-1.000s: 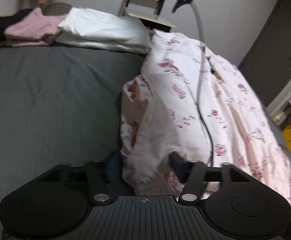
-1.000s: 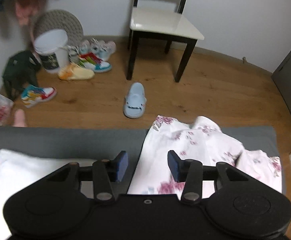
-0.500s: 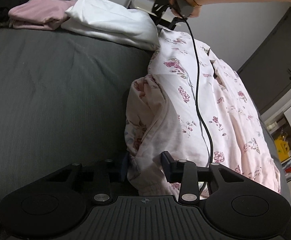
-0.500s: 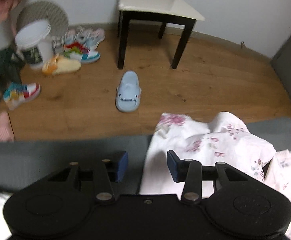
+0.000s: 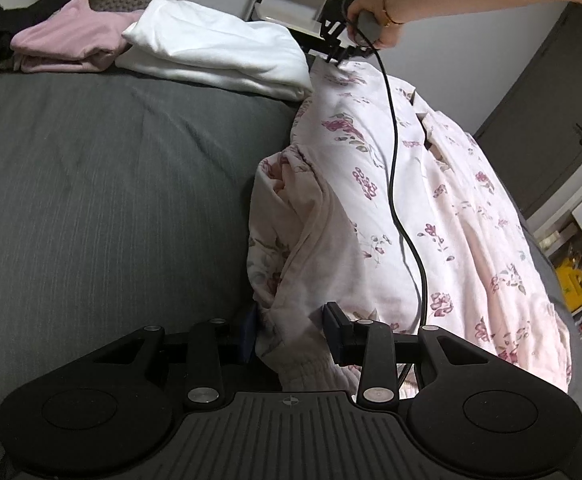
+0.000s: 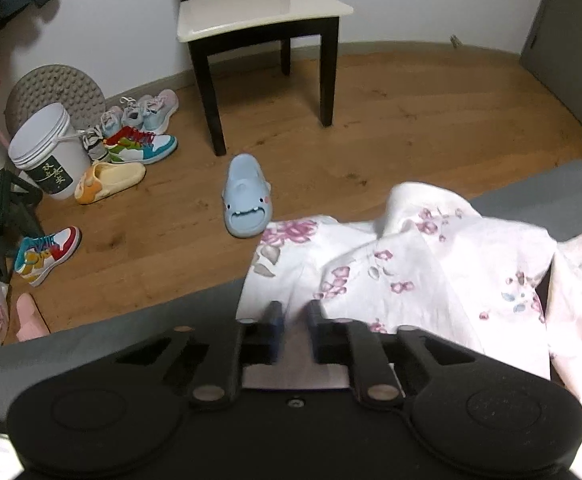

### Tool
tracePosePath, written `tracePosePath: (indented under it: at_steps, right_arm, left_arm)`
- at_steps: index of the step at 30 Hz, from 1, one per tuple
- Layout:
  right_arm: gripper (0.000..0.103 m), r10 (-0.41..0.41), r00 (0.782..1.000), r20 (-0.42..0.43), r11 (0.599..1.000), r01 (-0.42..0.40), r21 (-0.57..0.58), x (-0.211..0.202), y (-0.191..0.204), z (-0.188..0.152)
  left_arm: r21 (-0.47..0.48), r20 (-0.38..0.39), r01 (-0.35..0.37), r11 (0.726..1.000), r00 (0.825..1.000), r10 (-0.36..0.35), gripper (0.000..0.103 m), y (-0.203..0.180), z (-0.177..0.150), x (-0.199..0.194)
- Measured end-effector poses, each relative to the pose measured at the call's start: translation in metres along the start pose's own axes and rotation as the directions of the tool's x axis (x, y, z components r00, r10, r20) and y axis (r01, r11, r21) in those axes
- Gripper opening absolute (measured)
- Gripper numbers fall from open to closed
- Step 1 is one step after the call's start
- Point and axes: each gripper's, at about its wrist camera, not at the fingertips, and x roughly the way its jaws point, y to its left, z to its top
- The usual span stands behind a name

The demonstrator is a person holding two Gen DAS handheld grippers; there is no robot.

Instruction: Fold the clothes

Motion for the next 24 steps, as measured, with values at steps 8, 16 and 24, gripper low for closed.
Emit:
tracePosePath:
  at_steps: [8,16,24]
  right_arm:
    - [0.004,0.008,1.000,0.028,0.995,-0.005,-0.096,-0.020,0.026,0.010]
    - [0.004,0.043,0.998,0.054,0.989,-0.035,-0.142,-0.027,0.051,0.012]
    - [0.004,0.099,0.991,0.089,0.991,-0.090,-0.103,-0.060,0.034,0.023]
  left_arm:
    - [-0.009,0.002,-0.002,1.000,1.000,0.002,0.014,0.003,-0.001,-0.002]
    - [-0.023,0.058,-0.026,0.999,0.998,0.027,0.010,0.006,0.000,-0.013]
    - [0.092,0.189,0.056,0.994,0.979,-0.072,0.010,-0.015,0.002,-0.038]
